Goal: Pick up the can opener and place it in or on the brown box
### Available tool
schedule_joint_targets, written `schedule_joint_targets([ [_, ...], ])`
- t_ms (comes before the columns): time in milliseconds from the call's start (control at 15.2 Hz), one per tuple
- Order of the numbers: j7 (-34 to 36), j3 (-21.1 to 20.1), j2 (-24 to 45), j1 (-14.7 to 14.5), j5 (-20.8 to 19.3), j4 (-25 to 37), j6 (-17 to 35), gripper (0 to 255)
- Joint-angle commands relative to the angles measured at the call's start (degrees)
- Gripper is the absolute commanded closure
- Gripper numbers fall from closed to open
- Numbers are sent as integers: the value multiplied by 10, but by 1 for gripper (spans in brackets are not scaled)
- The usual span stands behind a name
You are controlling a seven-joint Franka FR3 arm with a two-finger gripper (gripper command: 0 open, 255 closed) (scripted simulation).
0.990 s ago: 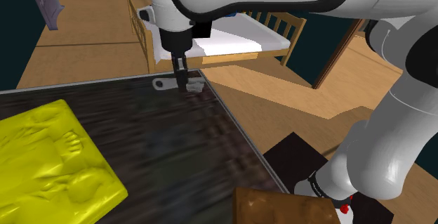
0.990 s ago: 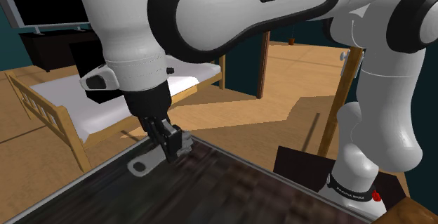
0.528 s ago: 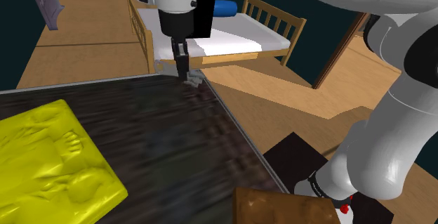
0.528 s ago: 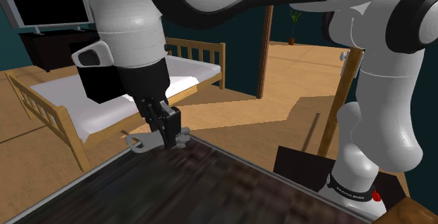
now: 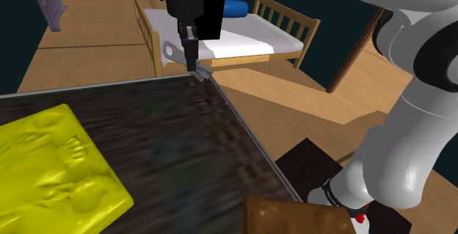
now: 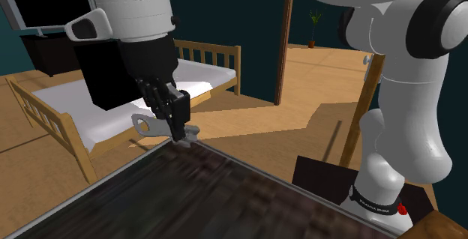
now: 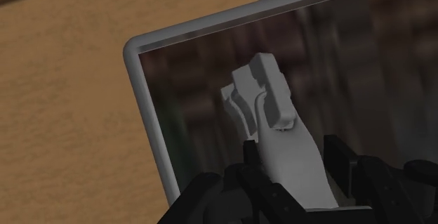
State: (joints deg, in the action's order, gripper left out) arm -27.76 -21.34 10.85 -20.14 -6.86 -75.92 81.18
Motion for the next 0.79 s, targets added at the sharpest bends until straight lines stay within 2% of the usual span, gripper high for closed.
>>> schedule_joint_targets([
  [0, 0, -1, 8, -3, -3, 28, -20, 255],
  [264, 1, -2, 23, -9, -9, 73, -52, 255],
  [726, 49, -23, -107, -20, 43, -87, -15, 255],
])
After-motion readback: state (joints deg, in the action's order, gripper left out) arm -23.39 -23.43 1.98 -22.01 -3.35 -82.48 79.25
